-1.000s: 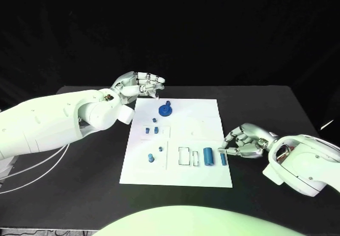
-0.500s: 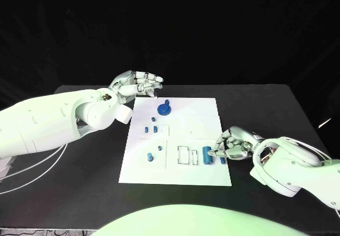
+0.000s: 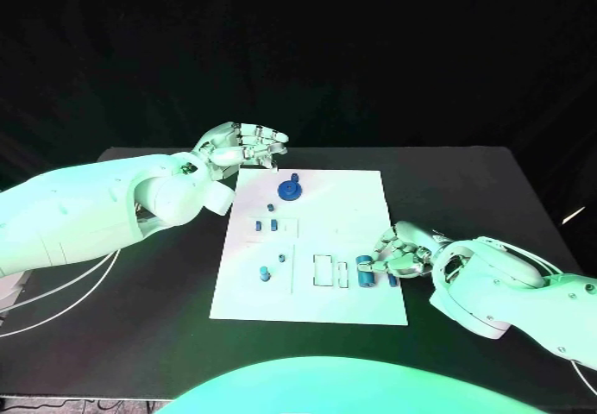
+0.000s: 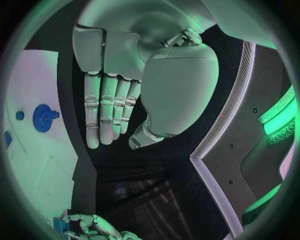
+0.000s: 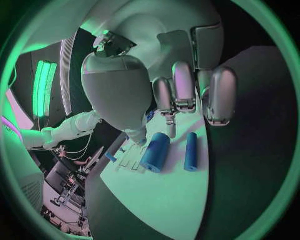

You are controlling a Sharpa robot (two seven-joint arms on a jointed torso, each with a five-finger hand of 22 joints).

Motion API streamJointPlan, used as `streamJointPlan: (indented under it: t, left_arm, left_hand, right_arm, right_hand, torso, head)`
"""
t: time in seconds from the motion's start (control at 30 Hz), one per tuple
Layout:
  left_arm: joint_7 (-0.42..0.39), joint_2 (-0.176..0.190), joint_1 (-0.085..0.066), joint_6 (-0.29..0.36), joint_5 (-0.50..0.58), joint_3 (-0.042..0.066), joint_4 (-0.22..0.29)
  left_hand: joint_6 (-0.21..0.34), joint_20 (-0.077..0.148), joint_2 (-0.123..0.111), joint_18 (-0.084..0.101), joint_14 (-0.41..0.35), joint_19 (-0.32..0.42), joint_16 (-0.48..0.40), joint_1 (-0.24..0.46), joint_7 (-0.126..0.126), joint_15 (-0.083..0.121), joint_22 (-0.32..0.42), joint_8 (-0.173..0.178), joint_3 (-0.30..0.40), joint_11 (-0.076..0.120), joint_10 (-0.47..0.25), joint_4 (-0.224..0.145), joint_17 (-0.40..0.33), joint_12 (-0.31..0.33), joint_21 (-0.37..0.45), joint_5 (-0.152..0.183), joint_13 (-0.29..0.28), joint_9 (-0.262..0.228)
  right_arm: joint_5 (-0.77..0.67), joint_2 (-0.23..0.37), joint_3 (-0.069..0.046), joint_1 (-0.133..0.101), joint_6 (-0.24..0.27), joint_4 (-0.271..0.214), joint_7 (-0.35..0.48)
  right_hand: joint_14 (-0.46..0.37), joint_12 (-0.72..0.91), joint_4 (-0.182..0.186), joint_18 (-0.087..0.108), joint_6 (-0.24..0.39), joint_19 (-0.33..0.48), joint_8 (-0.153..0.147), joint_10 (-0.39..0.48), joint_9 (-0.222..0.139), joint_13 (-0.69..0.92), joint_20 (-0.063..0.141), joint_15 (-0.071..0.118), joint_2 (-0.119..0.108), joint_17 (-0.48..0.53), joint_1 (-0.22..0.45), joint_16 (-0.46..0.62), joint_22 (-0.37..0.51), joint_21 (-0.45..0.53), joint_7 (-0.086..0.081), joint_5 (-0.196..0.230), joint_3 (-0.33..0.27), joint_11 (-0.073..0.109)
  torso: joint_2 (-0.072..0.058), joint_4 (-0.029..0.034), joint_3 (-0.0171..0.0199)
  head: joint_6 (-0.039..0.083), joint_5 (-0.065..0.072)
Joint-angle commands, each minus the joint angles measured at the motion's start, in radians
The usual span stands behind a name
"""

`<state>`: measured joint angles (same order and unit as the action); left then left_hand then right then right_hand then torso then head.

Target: Assemble the parts on the task board

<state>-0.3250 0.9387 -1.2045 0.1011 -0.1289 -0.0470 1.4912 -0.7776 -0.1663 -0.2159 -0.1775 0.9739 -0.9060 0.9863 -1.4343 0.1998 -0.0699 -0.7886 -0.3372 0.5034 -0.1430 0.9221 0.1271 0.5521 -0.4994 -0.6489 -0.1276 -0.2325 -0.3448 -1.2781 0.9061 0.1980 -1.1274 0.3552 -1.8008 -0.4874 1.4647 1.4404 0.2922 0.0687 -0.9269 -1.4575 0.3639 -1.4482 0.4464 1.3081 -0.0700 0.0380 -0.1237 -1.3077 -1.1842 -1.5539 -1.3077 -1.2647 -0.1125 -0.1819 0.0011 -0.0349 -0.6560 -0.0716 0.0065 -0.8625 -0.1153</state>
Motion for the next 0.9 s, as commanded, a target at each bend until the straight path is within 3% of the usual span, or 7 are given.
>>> streamJointPlan:
  t: [0.03, 0.27, 0.53, 0.67, 0.7, 0.9]
  left_arm:
    - [-0.003, 0.0, 0.0, -0.019, 0.005, 0.001, 0.003]
    - [-0.002, 0.003, 0.0, -0.019, 0.005, 0.001, 0.003]
    - [-0.001, 0.005, 0.0, -0.02, 0.005, 0.001, 0.004]
    - [0.0, 0.007, 0.0, -0.02, 0.005, 0.001, 0.005]
    - [0.0, 0.007, 0.0, -0.02, 0.005, 0.001, 0.005]
    - [0.001, 0.008, 0.0, -0.02, 0.005, 0.001, 0.005]
  left_hand:
    - [0.005, -0.002, 0.007, -0.005, -0.001, -0.005, -0.004, -0.002, 0.013, -0.002, 0.001, -0.004, -0.005, 0.001, -0.009, -0.001, 0.001, -0.004, 0.007, -0.002, 0.001, 0.001]
    - [0.005, -0.002, 0.007, -0.005, -0.001, -0.005, -0.004, -0.002, 0.013, -0.002, 0.001, -0.004, -0.005, 0.001, -0.009, -0.001, 0.001, -0.004, 0.007, -0.002, 0.001, 0.001]
    - [0.005, -0.001, 0.009, -0.005, -0.002, -0.005, -0.005, -0.004, 0.013, -0.002, 0.001, -0.005, -0.004, 0.001, -0.009, -0.001, 0.001, -0.004, 0.007, -0.002, 0.001, 0.001]
    - [0.005, -0.001, 0.009, -0.005, -0.002, -0.005, -0.005, -0.004, 0.013, -0.002, 0.001, -0.005, -0.004, 0.001, -0.009, -0.001, 0.001, -0.004, 0.007, -0.002, 0.001, 0.001]
    - [0.005, -0.001, 0.009, -0.005, -0.002, -0.006, -0.005, -0.004, 0.013, -0.002, 0.001, -0.006, -0.005, 0.001, -0.01, -0.001, 0.002, -0.005, 0.008, -0.002, 0.001, 0.001]
    - [0.005, -0.001, 0.009, -0.005, -0.002, -0.006, -0.005, -0.004, 0.013, -0.002, 0.001, -0.006, -0.005, 0.001, -0.01, -0.001, 0.002, -0.005, 0.008, -0.002, 0.001, 0.001]
  right_arm:
    - [-0.029, -0.009, 0.0, 0.005, -0.043, 0.006, -0.021]
    - [-0.045, -0.025, 0.001, 0.013, -0.088, 0.012, -0.042]
    - [-0.082, -0.034, 0.002, 0.021, -0.155, 0.018, -0.071]
    - [-0.093, -0.039, 0.002, 0.023, -0.161, 0.018, -0.075]
    - [-0.094, -0.039, 0.002, 0.023, -0.156, 0.017, -0.075]
    - [-0.076, -0.042, 0.003, 0.024, -0.1, 0.015, -0.068]
  right_hand:
    - [0.098, 0.006, 0.002, -0.009, 0.005, -0.014, 0.004, -0.006, -0.001, 0.091, -0.001, -0.004, 0.003, -0.222, 0.007, -0.004, -0.13, -0.005, 0.001, 0.007, -0.011, 0.001]
    - [0.099, 0.009, 0.001, -0.011, 0.0, -0.016, 0.012, -0.01, -0.002, 0.1, -0.001, -0.004, 0.007, -0.229, 0.001, -0.006, -0.135, -0.011, 0.002, 0.041, -0.046, 0.002]
    - [0.1, 0.005, -0.003, -0.012, -0.003, -0.018, 0.025, -0.01, -0.006, 0.105, 0.0, -0.002, 0.003, -0.236, -0.101, -0.008, -0.143, -0.016, 0.005, 0.063, -0.061, 0.004]
    - [0.1, 0.002, -0.006, -0.012, -0.004, -0.017, 0.029, -0.008, -0.01, 0.105, 0.001, -0.001, -0.001, -0.236, -0.16, -0.008, -0.144, -0.014, 0.005, 0.049, -0.054, 0.004]
    - [0.1, 0.002, -0.004, -0.012, -0.007, -0.018, 0.031, -0.009, -0.011, 0.106, 0.001, -0.001, -0.005, -0.236, -0.175, -0.008, -0.146, -0.015, 0.005, 0.065, -0.044, 0.005]
    - [0.1, 0.004, -0.001, -0.013, -0.027, -0.021, 0.043, -0.015, -0.016, 0.115, 0.005, 0.004, 0.002, -0.237, -0.192, -0.008, -0.151, -0.019, 0.012, -0.031, -0.011, 0.011]
  torso:
    - [0.0, -0.0003, 0.0007]
    - [0.0, -0.0003, 0.0004]
    - [0.0, 0.0, 0.0002]
    - [0.0, -0.0006, 0.0005]
    - [0.0, -0.0006, 0.0005]
    - [0.0, -0.0006, -0.0002]
  head:
    - [-0.002, -0.001]
    - [-0.004, -0.003]
    - [-0.007, -0.005]
    - [-0.007, -0.006]
    - [-0.007, -0.006]
    - [-0.006, -0.006]
